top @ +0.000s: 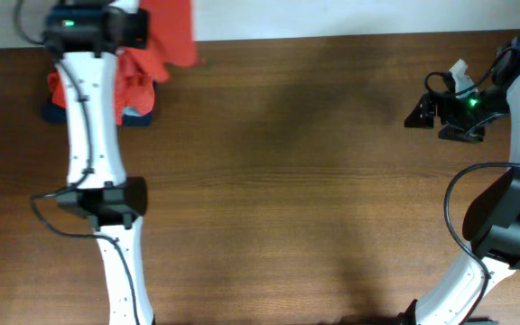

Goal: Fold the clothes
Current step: 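Carry the bundle with the left gripper onto the SOCCER shirt stack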

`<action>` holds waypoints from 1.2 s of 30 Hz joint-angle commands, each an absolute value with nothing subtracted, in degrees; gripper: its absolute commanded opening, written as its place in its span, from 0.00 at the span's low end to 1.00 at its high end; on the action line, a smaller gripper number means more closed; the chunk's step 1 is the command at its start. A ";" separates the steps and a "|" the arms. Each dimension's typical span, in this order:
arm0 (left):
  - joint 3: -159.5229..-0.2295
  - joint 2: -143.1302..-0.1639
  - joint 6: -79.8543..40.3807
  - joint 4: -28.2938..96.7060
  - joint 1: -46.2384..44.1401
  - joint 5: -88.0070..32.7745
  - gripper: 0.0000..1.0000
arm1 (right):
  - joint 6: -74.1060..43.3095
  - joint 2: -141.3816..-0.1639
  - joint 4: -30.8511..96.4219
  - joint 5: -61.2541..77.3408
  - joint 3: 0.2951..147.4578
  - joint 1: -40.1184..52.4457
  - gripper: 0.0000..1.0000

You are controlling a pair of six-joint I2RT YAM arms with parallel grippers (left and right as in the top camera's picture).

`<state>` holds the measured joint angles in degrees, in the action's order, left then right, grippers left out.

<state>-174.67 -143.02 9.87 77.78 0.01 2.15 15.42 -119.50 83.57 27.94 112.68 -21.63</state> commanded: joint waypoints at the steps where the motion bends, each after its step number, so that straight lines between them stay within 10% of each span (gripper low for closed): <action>1: -176.13 -142.65 4.64 77.21 5.08 2.37 0.00 | 15.64 -118.37 83.57 27.79 113.36 -21.82 0.99; 28: -157.07 -143.70 -2.24 71.61 15.97 0.49 0.02 | 15.64 -118.37 83.57 27.79 113.36 -21.82 0.99; 31: -156.09 -143.70 -2.24 71.46 17.34 0.47 0.26 | 15.64 -118.37 83.57 27.79 113.36 -21.82 0.99; 34: -156.09 -143.68 -2.22 71.09 18.65 0.45 0.93 | 15.64 -118.37 83.57 27.79 113.36 -21.82 0.99; 36: -156.11 -143.68 -2.22 70.41 19.57 0.43 0.99 | 15.64 -118.37 83.57 27.79 113.36 -21.82 0.99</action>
<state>-156.35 -143.15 -1.63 71.22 17.82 -0.38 15.40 -119.50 83.57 27.94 112.68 -21.61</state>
